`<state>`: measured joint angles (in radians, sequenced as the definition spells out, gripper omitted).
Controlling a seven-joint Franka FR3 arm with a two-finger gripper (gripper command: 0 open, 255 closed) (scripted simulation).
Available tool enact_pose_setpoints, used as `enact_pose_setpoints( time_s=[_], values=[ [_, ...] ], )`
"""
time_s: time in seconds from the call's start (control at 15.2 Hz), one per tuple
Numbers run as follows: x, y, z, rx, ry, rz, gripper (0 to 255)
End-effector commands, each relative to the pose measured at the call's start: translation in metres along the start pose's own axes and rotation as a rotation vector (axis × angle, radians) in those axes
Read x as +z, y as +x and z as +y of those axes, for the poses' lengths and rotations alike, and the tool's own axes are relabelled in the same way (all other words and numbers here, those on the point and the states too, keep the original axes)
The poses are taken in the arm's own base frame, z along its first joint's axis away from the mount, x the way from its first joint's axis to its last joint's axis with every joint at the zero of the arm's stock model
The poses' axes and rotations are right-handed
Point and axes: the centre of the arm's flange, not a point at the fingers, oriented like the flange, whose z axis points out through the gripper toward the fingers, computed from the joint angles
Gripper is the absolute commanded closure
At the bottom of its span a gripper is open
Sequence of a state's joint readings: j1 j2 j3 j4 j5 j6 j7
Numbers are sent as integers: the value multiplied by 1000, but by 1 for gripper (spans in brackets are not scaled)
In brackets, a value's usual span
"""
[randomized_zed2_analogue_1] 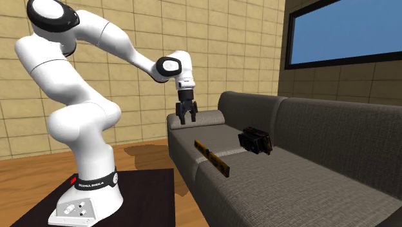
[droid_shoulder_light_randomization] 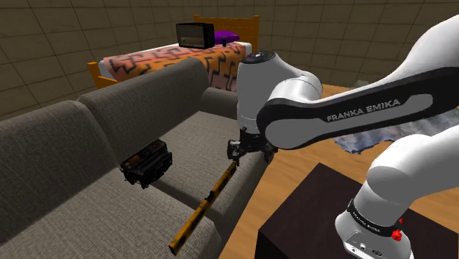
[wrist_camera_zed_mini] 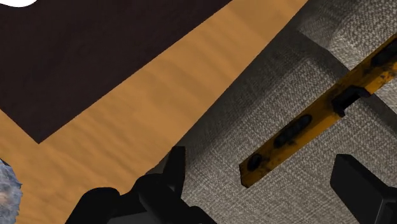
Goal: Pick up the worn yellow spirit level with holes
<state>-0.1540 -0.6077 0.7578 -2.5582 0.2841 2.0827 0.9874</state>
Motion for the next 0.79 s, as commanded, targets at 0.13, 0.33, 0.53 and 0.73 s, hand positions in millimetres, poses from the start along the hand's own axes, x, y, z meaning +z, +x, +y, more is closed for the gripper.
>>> enact_pose_setpoints(
  time_s=[0.13, 0.33, 0.53, 0.73],
  values=[
    [34, -13, -39, 135, -11, -22, 0],
    [60, -17, -68, 233, -20, -37, 0],
    [86, -20, -98, 330, -30, -53, 0],
    [113, -19, -128, 428, -39, -68, 0]
  ],
)
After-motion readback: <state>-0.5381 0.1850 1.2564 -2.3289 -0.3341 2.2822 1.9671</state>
